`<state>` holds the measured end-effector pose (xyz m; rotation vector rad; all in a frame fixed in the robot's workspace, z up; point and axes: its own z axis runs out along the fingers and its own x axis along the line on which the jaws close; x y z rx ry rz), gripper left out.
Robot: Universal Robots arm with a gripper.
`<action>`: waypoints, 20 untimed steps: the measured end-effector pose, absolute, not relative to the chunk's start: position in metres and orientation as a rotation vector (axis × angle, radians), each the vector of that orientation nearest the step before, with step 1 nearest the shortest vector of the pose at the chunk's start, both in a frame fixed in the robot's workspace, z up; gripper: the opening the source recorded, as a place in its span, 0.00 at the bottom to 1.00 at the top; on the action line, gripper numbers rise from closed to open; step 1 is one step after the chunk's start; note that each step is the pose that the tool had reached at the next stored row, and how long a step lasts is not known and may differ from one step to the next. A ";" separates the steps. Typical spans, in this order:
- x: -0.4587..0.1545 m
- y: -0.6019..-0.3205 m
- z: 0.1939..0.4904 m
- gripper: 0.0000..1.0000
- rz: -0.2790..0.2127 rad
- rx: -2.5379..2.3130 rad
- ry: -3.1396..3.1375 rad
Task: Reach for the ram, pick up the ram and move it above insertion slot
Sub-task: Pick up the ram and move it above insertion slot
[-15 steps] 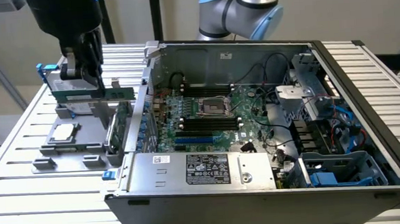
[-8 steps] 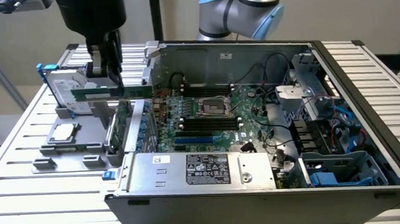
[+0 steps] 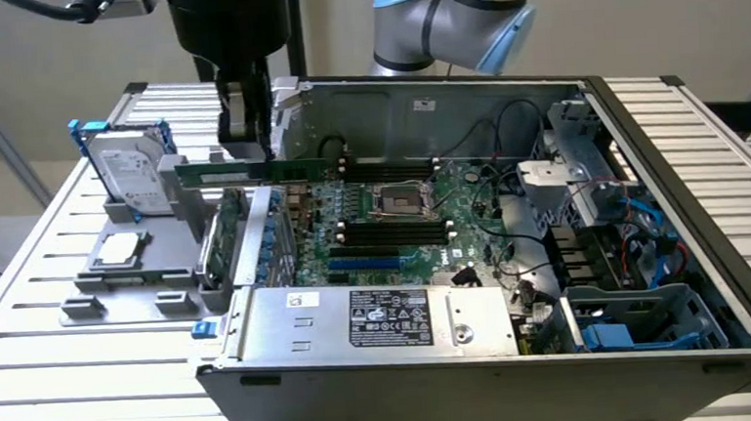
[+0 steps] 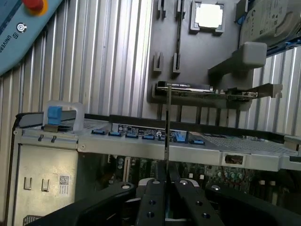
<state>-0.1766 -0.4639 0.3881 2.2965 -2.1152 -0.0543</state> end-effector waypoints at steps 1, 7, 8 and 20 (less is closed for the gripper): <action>-0.172 -0.464 0.388 0.14 -0.055 2.296 -2.115; -0.145 -0.463 0.388 0.14 -0.056 2.297 -2.115; -0.140 -0.462 0.388 0.14 -0.056 2.297 -2.115; -0.090 -0.448 0.388 0.14 -0.056 2.297 -2.115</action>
